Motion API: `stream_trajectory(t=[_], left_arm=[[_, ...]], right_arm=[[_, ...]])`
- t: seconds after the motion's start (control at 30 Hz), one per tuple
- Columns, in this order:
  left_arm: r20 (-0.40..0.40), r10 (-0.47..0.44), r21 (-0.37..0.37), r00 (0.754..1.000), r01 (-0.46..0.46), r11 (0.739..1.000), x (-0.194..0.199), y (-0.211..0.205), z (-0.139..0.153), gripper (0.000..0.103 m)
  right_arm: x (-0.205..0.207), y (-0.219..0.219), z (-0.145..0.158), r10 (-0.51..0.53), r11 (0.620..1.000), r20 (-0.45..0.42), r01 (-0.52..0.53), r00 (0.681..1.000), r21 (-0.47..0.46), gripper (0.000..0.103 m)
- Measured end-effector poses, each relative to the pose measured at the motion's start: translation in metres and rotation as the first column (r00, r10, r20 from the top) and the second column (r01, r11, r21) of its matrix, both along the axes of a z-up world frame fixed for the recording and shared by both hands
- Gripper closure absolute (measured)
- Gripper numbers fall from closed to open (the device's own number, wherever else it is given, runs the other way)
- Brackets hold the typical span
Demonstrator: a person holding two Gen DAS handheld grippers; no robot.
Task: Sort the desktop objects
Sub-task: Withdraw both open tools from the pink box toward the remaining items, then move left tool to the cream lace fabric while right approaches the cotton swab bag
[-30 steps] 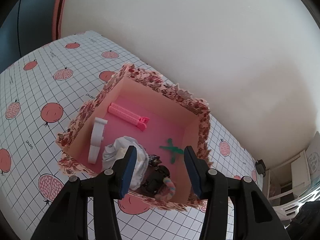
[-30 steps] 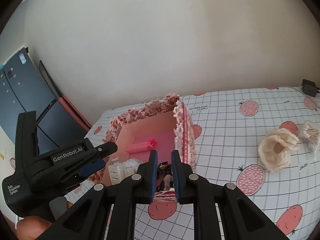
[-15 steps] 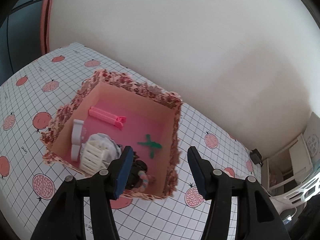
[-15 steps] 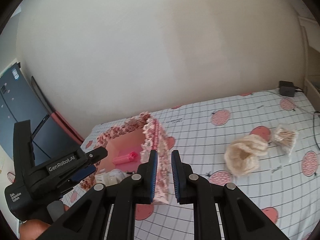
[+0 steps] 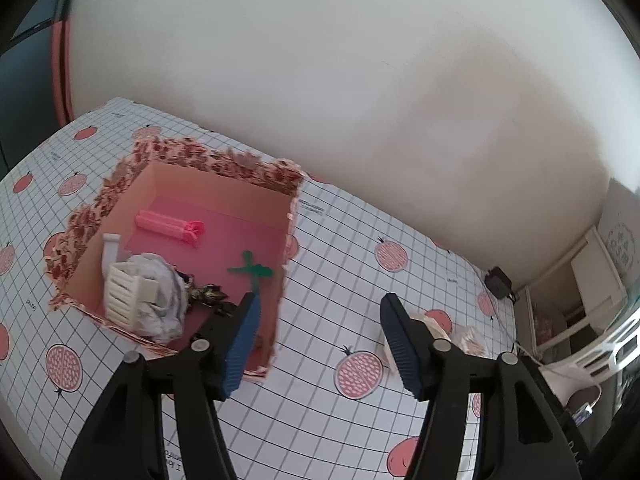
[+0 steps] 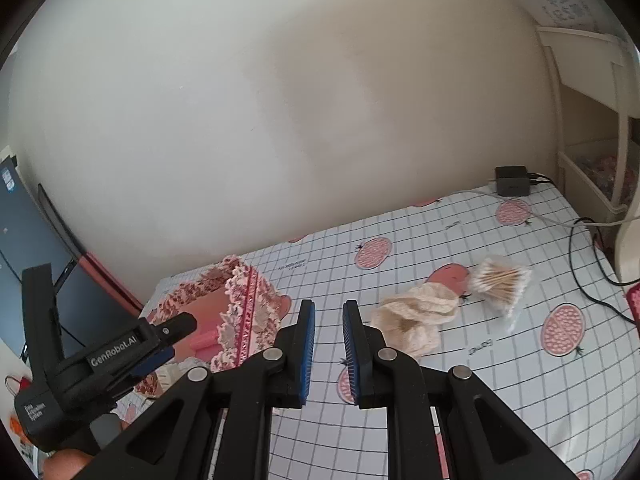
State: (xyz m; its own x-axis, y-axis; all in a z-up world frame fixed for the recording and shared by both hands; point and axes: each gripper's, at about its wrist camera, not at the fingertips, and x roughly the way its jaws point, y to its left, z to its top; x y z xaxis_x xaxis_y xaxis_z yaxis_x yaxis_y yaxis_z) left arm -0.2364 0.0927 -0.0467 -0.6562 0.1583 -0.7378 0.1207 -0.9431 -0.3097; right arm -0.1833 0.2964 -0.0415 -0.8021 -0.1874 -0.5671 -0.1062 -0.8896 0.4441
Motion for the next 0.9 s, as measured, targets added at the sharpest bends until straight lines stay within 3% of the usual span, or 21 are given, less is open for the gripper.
stream_trajectory(t=[0.4, 0.5, 0.9], left_arm=[[-0.016, -0.107, -0.044, 0.994, 0.107, 0.993, -0.003, 0.048, 0.002, 0.036], [-0.018, -0.128, -0.043, 0.992, 0.127, 0.991, -0.006, 0.057, 0.001, 0.033], [0.008, -0.181, -0.071, 0.983, 0.181, 0.981, -0.02, 0.089, -0.016, 0.032]], right_arm=[[0.009, 0.045, -0.002, -0.098, 0.995, 0.012, 0.098, 0.995, 0.003, 0.082], [0.011, 0.056, -0.008, -0.129, 0.992, 0.019, 0.129, 0.991, -0.009, 0.075], [0.006, 0.079, -0.036, -0.185, 0.982, 0.079, 0.187, 0.98, -0.016, 0.075]])
